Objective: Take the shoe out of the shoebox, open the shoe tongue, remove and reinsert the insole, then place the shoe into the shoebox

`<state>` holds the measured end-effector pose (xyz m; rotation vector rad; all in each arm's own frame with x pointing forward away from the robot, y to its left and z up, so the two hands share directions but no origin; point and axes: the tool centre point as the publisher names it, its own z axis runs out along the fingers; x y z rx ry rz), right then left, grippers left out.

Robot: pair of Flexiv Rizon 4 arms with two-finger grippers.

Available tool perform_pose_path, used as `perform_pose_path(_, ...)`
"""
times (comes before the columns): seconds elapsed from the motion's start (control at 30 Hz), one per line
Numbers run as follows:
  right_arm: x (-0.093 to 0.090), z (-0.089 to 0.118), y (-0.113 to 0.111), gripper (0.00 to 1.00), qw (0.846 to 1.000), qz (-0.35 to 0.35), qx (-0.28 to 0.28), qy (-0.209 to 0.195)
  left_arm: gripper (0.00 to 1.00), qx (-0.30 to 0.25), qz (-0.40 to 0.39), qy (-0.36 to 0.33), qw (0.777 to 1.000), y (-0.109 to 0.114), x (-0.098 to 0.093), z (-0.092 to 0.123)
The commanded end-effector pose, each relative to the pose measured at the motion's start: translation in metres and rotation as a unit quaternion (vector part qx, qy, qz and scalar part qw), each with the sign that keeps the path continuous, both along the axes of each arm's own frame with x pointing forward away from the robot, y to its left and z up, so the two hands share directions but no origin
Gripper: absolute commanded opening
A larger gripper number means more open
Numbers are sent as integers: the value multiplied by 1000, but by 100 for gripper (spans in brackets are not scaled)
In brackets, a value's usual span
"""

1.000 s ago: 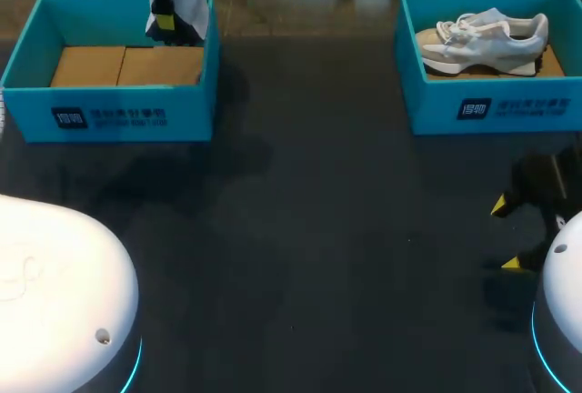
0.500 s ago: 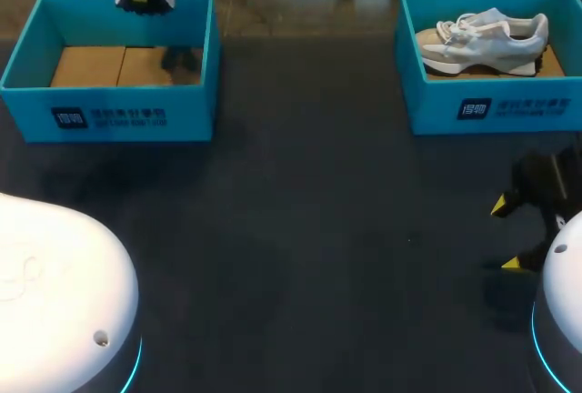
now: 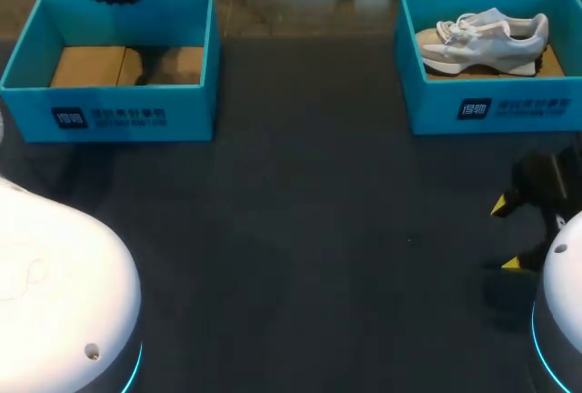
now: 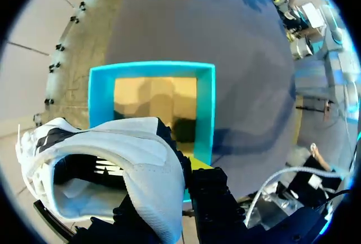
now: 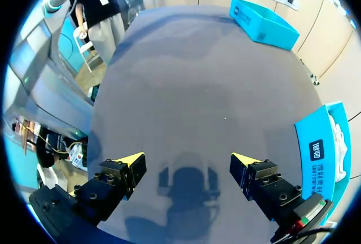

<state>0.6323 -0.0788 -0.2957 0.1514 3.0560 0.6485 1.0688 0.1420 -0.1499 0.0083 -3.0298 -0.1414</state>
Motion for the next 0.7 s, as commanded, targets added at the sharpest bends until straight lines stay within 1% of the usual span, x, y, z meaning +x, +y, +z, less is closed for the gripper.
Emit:
perform_pose_path(0.03, -1, 0, 0, 100, 1000, 0, -1, -1, 0, -7, -40, -9, 999, 19, -6, -4)
perform_pose_path(0.1, -1, 0, 0, 100, 1000, 0, -1, -1, 0, -10, -81, -22, 996, 26, -10, -4)
perform_pose_path(0.2, -1, 0, 0, 100, 1000, 0, -1, -1, 0, -14, -148, -45, 988, 43, -14, -7)
perform_pose_path(0.23, -1, 0, 0, 100, 1000, 0, -1, -1, 0, 0, -171, -56, 984, 50, -15, -10)
perform_pose_path(0.27, -1, 0, 0, 100, 1000, 0, -1, -1, 0, 13, -204, -79, 976, 57, -16, -14)
perform_pose_path(0.3, -1, 0, 0, 100, 1000, 0, -1, -1, 0, 15, -227, -86, 970, 62, -17, -15)
perform_pose_path(0.33, -1, 0, 0, 100, 1000, 0, -1, -1, 0, 29, -265, -105, 958, 72, -20, -20)
perform_pose_path(0.37, -1, 0, 0, 100, 1000, 0, -1, -1, 0, 42, -259, -115, 958, 77, -22, -23)
perform_pose_path(0.7, -1, 0, 0, 100, 1000, 0, -1, -1, 0, 42, -259, -115, 958, 77, -22, -23)
